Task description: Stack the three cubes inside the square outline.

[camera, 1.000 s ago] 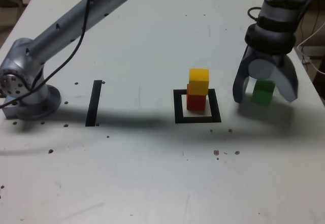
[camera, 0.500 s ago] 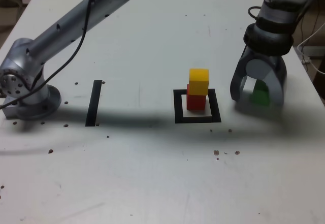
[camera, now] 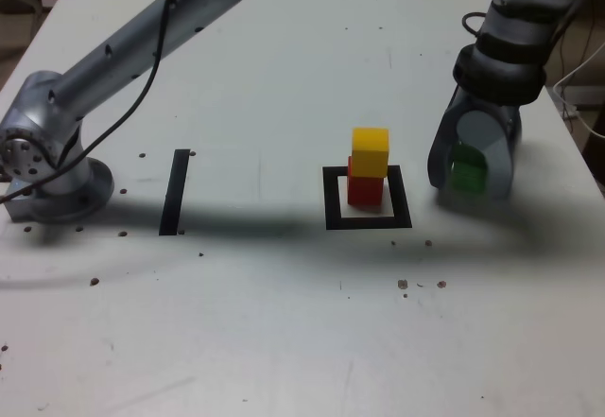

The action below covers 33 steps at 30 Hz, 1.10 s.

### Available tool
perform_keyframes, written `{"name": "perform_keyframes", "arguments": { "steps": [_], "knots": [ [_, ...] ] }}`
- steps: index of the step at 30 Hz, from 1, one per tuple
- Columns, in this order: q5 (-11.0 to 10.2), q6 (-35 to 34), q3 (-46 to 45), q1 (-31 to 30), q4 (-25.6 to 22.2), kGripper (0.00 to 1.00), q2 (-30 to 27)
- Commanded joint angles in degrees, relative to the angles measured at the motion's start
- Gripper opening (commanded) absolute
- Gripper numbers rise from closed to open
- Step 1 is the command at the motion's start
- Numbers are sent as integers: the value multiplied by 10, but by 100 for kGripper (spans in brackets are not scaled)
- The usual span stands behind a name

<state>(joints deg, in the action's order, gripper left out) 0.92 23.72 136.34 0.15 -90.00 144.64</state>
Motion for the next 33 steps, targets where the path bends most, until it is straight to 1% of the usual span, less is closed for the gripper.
{"name": "perform_keyframes", "arguments": {
  "steps": [1, 6, 10, 15, 19, 23, 26, 33],
  "knots": [
    [-2, 1, -2, -1, -12, 28, 0],
    [-8, 0, -3, -2, -13, 28, -4],
    [-22, -5, -11, -7, -15, 28, -24],
    [-43, -22, -24, -16, -21, 28, -78],
    [-52, -43, -45, -21, -25, 28, -127],
    [-57, -72, -84, -22, -26, 28, -175],
    [-51, -93, -118, -22, -26, 28, -202],
    [-19, -141, -186, -26, -24, 28, -242]
  ]
}}
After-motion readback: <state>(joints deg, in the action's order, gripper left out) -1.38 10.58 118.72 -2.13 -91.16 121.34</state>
